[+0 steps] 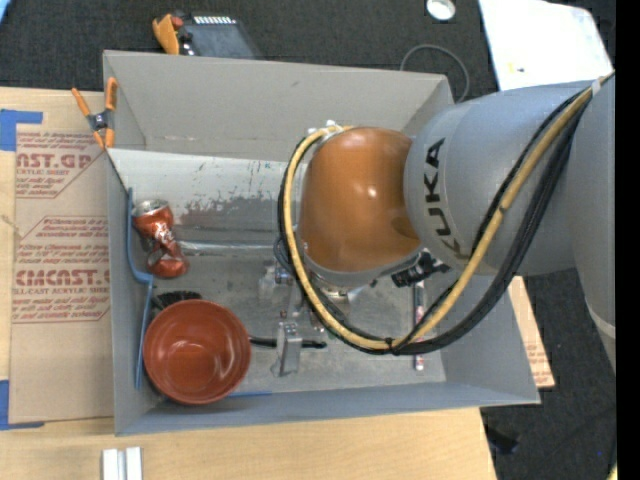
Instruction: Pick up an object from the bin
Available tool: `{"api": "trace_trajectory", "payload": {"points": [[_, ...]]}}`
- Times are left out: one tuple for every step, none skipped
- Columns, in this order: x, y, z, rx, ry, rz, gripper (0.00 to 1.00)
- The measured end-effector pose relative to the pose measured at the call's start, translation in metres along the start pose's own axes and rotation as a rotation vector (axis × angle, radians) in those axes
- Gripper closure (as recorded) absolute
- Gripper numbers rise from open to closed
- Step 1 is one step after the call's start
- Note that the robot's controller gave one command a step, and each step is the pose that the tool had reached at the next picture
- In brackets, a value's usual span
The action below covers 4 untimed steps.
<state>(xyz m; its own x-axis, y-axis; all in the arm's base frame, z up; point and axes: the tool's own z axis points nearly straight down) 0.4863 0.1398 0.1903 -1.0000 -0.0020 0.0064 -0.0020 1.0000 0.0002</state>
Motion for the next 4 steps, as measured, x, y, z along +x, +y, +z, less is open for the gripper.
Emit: {"api": "trace_trajectory", "payload": {"points": [[-0.002, 0.0, -0.003, -0.001, -0.006, 0.001, 0.0], [-0.003, -0.006, 0.001, 0.0, -0.006, -0.147, 0.0], [-0.013, -0.007, 0.011, 0.0, -0.015, -0.216, 0.0], [-0.027, -0.015, -0.005, 0.0, 0.001, -0.147, 0.0]]}}
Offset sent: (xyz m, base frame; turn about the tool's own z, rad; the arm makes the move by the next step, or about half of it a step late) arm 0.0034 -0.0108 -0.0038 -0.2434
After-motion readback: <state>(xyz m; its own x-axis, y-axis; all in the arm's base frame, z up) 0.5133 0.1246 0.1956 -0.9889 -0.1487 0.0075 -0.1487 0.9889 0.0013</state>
